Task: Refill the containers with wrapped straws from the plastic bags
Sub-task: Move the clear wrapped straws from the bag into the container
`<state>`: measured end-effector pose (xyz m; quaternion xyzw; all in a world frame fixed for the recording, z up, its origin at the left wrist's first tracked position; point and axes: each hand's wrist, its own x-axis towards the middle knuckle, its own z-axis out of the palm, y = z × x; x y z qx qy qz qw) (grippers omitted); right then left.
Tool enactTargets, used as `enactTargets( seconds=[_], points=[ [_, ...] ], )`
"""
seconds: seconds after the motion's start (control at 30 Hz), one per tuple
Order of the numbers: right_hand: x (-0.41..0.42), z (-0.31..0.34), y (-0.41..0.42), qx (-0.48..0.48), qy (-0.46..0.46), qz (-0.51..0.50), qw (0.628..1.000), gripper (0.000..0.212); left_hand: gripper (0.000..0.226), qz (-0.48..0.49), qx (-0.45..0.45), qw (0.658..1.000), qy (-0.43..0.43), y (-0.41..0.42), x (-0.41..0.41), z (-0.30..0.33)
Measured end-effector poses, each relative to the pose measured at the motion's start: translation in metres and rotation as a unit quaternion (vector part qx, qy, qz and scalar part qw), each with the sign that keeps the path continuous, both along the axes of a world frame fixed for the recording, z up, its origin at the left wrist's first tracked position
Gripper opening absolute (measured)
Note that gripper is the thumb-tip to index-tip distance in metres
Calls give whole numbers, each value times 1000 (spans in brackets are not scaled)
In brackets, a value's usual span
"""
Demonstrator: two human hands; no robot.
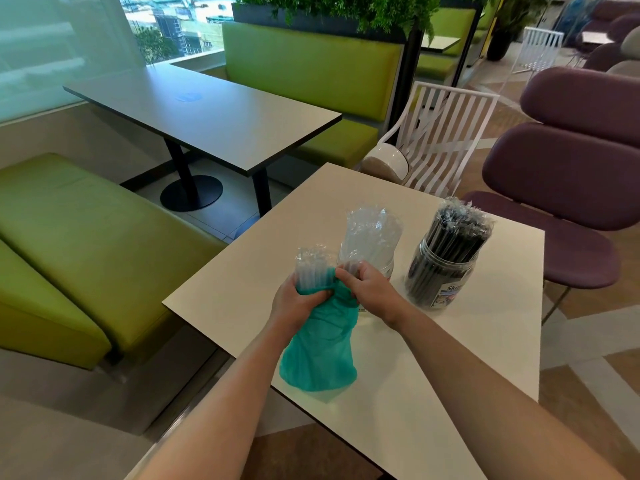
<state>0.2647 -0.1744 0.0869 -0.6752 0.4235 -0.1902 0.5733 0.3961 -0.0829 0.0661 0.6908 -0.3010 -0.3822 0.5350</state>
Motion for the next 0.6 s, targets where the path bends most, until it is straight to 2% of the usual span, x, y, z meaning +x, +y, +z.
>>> enactTargets(
  seconds=[0.07,0.17,0.3,0.43,0.6],
  points=[
    [1,5,0,-29,18,-7,999,14,38,4,-4,1000,-3,-2,-1,-1],
    [-1,16,-3,-89,25,-15,996,16,36,9,-3,1000,-12,-5,-3,-2],
    [-7,46,-12,-138,-12,-32,990,28,40,23,23,999,-44,-9,-2,-6],
    [-13,82,-30,-230,-31,-83,969,32,43,30,30,997,-61,-11,-4,-7],
    [-18,114,-39,-283,-68,-130,948,35,42,28,28,996,-79,-11,-4,-4]
  ],
)
